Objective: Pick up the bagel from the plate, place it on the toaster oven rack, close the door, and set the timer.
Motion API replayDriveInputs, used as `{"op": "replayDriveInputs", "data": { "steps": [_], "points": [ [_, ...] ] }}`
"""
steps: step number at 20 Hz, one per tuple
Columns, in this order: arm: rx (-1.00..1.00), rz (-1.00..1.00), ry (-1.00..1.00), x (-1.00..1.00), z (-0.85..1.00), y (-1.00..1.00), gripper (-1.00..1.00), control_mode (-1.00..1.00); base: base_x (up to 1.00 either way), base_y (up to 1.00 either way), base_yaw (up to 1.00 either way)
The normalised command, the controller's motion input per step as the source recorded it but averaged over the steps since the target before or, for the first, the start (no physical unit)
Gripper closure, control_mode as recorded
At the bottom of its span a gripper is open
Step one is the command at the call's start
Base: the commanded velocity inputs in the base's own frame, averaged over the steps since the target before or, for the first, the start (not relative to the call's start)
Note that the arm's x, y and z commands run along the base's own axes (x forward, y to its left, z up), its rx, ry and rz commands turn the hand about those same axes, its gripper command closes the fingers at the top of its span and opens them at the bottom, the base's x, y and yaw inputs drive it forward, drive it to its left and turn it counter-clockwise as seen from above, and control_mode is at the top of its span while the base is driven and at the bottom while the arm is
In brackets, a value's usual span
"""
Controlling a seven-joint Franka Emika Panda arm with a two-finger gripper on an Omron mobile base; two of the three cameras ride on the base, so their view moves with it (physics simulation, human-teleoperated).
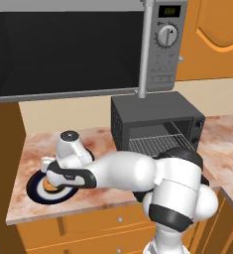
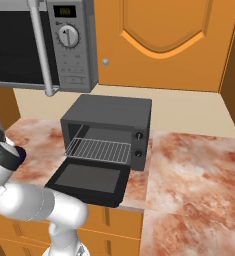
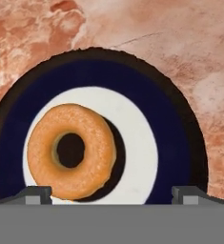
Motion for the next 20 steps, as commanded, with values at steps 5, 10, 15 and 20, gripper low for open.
{"op": "replayDriveInputs", "data": {
  "steps": [5,10,15,20],
  "points": [
    [0.00,0.00,0.00,0.17,-0.19,0.14,-1.00,-1.00,0.00,0.00,0.00],
    [-0.01,0.00,0.00,0.13,-0.21,0.17,-1.00,-1.00,0.00,0.00,0.00],
    [-0.01,0.00,0.00,0.03,-0.23,0.04,-1.00,-1.00,0.00,0.00,0.00],
    [-0.03,-0.02,0.00,0.00,-0.21,0.00,-1.00,-1.00,0.00,0.00,0.00]
  ]
}}
